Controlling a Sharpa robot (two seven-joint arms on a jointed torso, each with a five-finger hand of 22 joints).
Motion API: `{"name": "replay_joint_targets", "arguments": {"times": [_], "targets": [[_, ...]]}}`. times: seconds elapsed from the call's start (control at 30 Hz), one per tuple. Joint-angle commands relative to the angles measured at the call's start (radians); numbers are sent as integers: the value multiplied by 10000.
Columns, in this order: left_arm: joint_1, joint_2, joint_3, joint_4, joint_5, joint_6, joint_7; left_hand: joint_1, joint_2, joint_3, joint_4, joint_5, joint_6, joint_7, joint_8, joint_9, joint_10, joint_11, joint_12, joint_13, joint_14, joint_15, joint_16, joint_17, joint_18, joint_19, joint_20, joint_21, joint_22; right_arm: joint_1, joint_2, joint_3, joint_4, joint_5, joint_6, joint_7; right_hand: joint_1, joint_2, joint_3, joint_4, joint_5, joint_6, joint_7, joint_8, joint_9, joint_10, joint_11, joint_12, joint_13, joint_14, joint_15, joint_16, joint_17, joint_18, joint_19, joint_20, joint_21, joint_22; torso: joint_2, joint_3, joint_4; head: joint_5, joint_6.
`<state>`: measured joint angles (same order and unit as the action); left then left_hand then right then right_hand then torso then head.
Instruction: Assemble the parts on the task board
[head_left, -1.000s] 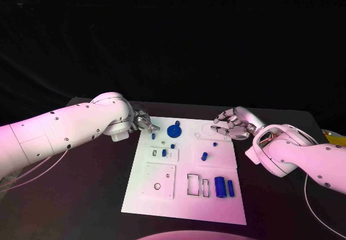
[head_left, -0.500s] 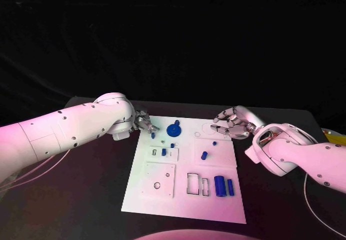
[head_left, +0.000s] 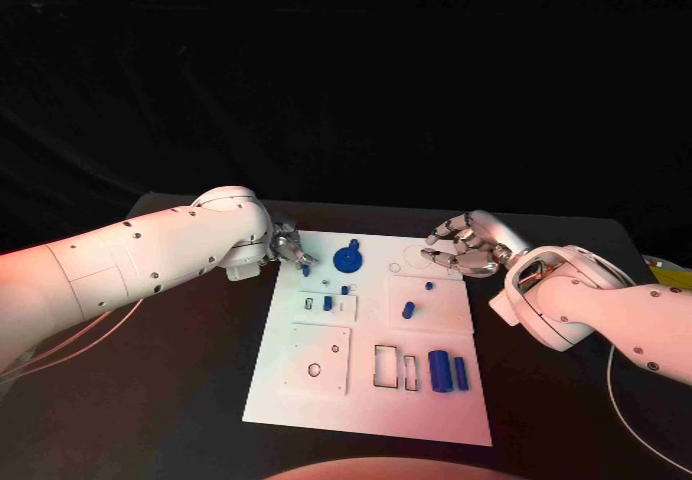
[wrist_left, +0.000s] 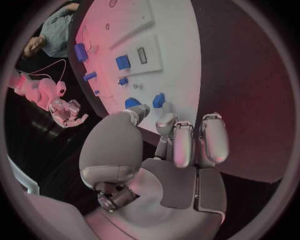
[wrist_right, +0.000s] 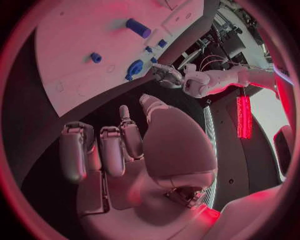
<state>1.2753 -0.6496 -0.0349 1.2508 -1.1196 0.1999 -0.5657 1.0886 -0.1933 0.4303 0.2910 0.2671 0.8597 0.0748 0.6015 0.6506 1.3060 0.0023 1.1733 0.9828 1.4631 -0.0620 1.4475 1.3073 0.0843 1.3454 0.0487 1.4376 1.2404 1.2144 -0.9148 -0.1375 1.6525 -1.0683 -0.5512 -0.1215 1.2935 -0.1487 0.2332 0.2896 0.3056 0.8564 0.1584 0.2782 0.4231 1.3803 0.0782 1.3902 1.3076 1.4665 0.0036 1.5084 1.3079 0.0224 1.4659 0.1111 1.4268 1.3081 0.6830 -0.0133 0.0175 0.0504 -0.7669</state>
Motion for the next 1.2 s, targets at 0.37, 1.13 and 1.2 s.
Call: {"name": "replay_joint_targets", "arguments": {"times": [0.37, 1.13, 1.2], "targets": [[-6, 69, -13, -103, -26, 333, 124, 403, 126, 163, -5, 1, 52, 53, -92, -57, -108, 20, -53, -48, 521, 67, 9, 511, -120, -35, 83, -49, -2, -10, 18, 0, -10, -97, 152, 48, -75, 45, -58, -8, 52, -15, -8, 66, 12, -63, -30, -60, 401, 608, -14, -51, 751, 141, 229, -27, -50, 1966, -2, -2, 4, -7, -18], [-12, -166, -22, 45, 1492, -435, 477, 2374, -2, 3594, -1116, -25, -237, -38, 1142, 856, -113, -86, -267, -428, 527, -15, 1, 510, -88, -151, 16, -96, -66, -13, 19, 0, -37, -97, 178, 55, -78, 58, -58, -9, 56, -14, -10, 71, 13, -73, -32, -71, 387, 605, -16, -58, 737, 147, 215, -28, -79, 1953, -8, 11, -2, 49, -21], [-13, -270, -20, 183, 1643, -464, 443, 2355, -21, 3653, -1138, -22, -235, -42, 1166, 871, -108, -91, -266, -430, 527, -20, 0, 508, -88, -148, 13, -93, -61, -13, 16, 0, -38, -97, 180, 56, -78, 58, -58, -9, 56, -14, -10, 71, 13, -73, -32, -71, 387, 605, -16, -58, 737, 147, 215, -28, -79, 1953, -9, 12, 9, 40, -26]]}}
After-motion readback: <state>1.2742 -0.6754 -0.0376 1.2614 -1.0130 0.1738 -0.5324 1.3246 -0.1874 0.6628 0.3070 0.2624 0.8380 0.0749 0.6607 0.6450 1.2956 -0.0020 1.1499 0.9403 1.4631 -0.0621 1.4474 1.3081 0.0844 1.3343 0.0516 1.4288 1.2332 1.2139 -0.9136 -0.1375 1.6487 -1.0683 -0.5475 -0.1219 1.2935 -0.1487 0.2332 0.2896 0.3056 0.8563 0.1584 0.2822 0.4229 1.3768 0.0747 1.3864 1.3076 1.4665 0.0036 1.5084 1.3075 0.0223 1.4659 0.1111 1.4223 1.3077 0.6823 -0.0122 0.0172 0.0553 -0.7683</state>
